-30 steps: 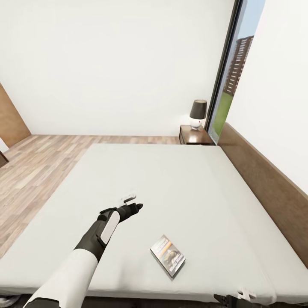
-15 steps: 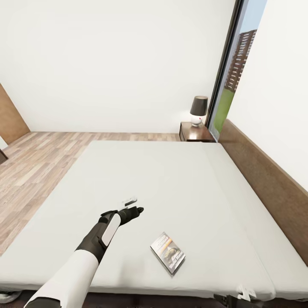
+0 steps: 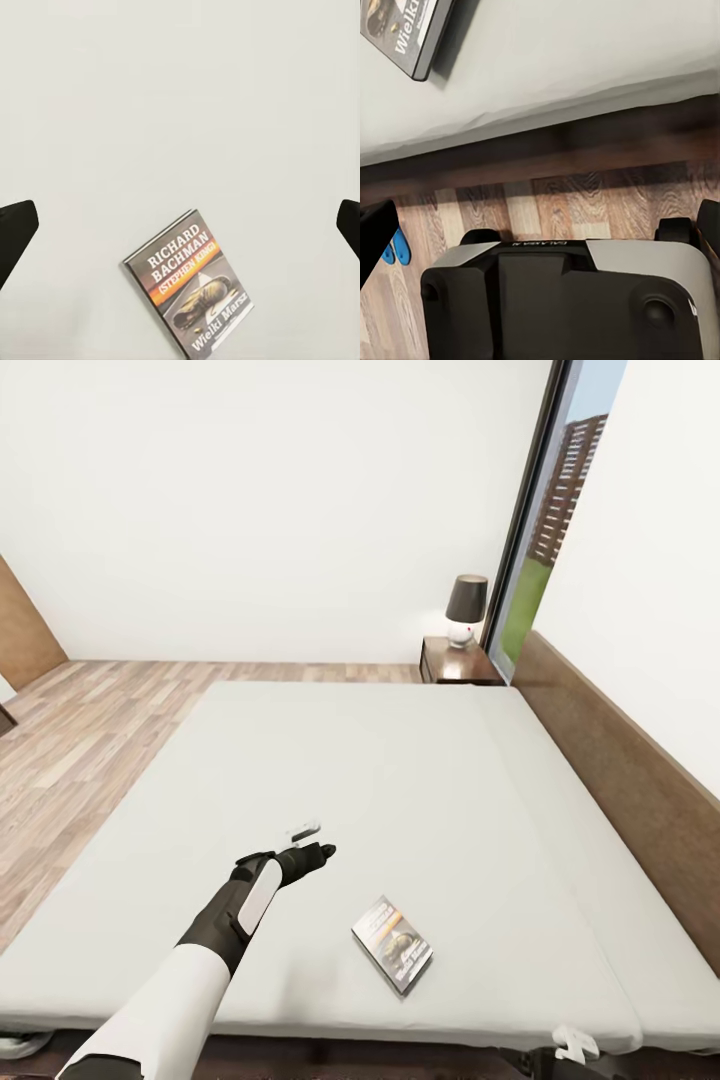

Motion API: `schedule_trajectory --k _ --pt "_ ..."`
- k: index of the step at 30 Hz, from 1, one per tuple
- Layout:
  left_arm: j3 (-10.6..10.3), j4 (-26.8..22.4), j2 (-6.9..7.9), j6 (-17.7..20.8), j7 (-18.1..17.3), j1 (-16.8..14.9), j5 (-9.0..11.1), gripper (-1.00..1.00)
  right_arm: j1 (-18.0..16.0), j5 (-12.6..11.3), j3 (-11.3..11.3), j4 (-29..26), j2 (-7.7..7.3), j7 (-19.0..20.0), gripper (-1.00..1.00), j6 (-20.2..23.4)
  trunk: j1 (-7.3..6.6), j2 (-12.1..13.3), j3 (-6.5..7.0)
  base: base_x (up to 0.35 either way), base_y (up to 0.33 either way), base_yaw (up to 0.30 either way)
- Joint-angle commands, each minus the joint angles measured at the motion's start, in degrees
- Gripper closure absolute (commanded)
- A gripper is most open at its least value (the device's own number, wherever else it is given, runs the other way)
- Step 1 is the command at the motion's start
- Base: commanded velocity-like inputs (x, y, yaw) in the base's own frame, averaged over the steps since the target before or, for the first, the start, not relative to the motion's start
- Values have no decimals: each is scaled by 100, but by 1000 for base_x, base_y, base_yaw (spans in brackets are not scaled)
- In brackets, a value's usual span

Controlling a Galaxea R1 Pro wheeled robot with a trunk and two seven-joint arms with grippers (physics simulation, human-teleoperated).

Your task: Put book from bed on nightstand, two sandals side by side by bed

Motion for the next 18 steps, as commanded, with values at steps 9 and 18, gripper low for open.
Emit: schedule_trajectory --k 9,18 --pt "-12 -9 2 22 42 -1 63 -100 -3 35 -52 -11 0 26 -100 52 2 -10 -92 0 0 0" --pt "-12 -9 1 22 42 -1 65 -100 -1 35 -52 -11 0 26 -100 52 2 -10 -173 0 0 0"
